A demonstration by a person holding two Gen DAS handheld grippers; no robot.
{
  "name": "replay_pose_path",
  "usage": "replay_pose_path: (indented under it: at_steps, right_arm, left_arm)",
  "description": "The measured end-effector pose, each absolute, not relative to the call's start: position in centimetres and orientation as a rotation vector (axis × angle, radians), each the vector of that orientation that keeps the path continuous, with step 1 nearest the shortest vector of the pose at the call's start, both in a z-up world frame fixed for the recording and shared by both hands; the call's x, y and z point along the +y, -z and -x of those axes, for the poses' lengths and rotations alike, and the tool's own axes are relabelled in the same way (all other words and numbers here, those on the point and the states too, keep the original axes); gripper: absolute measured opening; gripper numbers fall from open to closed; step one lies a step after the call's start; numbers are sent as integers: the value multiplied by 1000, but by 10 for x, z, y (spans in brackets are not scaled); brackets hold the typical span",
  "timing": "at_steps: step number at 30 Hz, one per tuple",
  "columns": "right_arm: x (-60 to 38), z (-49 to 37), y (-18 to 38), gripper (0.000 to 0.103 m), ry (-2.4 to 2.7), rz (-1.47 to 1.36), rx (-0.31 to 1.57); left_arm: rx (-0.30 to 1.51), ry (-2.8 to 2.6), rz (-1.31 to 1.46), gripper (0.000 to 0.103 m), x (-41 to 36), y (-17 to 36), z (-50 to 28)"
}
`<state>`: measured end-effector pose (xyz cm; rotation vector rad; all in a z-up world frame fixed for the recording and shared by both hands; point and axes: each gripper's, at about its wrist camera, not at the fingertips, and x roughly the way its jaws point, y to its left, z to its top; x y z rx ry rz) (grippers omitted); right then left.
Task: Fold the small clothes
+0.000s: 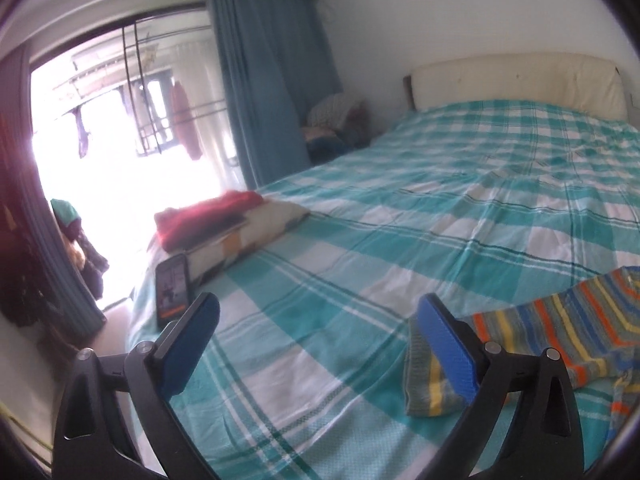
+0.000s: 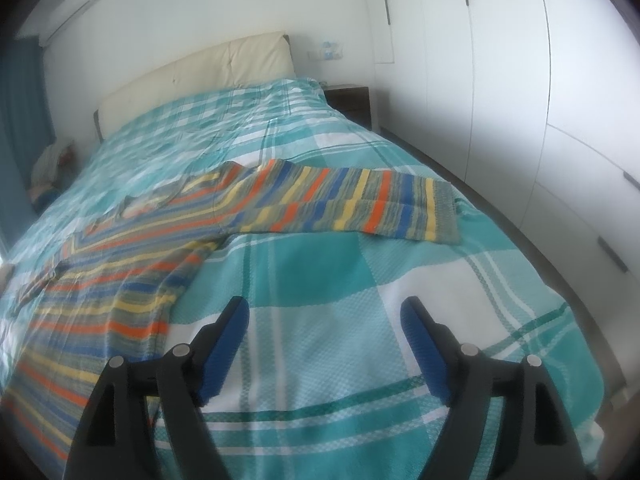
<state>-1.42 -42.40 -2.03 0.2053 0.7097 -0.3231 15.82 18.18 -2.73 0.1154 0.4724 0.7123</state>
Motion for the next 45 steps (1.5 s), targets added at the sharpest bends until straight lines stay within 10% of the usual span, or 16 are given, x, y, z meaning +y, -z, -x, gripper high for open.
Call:
replay_pose_path:
  at_steps: [45]
  right_arm:
    - [-421,16,21,79,327,-195,705]
  left_arm:
    - [746,-380,12,100,163,60,-179]
